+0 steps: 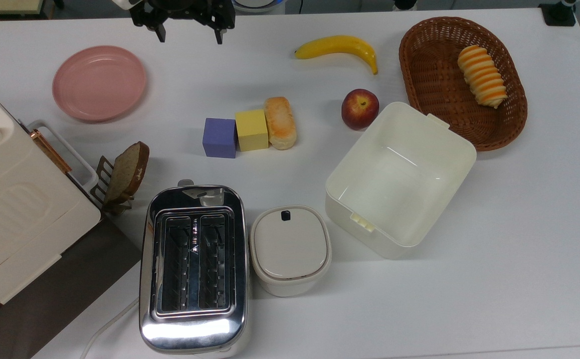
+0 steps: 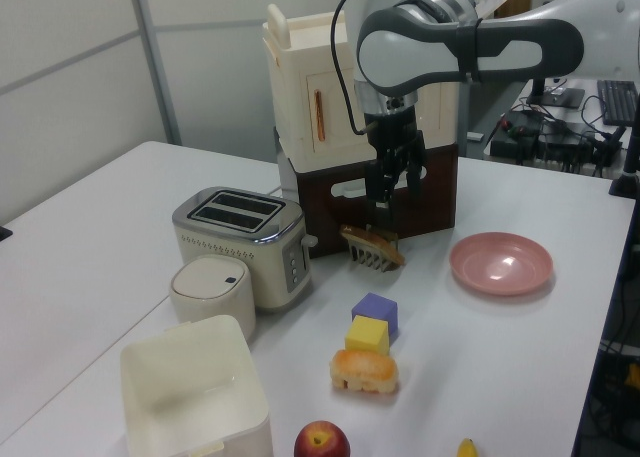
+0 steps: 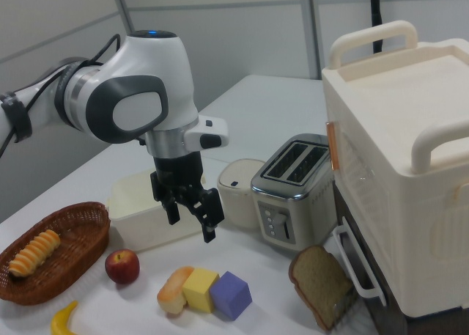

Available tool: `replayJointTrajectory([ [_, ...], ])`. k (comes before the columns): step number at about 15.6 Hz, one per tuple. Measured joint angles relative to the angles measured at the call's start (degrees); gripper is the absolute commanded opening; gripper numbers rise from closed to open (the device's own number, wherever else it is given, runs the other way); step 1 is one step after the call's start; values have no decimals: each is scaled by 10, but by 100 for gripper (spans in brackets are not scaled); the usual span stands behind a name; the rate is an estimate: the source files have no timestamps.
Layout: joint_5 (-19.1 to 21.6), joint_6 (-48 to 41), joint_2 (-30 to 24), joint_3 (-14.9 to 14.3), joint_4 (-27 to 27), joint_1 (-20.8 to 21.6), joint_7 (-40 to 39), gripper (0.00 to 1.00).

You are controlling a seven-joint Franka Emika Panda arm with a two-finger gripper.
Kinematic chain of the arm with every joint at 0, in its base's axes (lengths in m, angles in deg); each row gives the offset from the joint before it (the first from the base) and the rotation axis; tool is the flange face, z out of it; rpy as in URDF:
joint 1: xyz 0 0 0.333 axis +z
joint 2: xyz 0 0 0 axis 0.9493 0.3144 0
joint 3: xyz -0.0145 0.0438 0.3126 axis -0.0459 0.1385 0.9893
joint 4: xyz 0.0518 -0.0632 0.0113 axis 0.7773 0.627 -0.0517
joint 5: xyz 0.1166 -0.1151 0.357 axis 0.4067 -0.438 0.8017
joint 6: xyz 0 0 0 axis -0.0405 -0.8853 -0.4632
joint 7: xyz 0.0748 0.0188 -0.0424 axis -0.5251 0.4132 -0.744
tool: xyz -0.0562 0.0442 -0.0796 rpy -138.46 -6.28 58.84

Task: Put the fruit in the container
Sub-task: 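Move the open gripper over to the yellow banana, then lower the gripper and close it on the banana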

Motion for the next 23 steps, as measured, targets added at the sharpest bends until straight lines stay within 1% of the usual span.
replayJointTrajectory([
  [3,0,-1,1,5,4,18,-2,100],
  [6,0,-1,3,7,17,56,-2,100],
  [11,0,1,28,11,28,155,-2,100],
  [14,0,42,54,11,38,217,-1,100],
  [17,-1,55,79,11,57,264,-2,100],
  [21,-4,55,86,11,98,329,-44,100],
  [23,-15,54,86,11,111,365,-67,100],
])
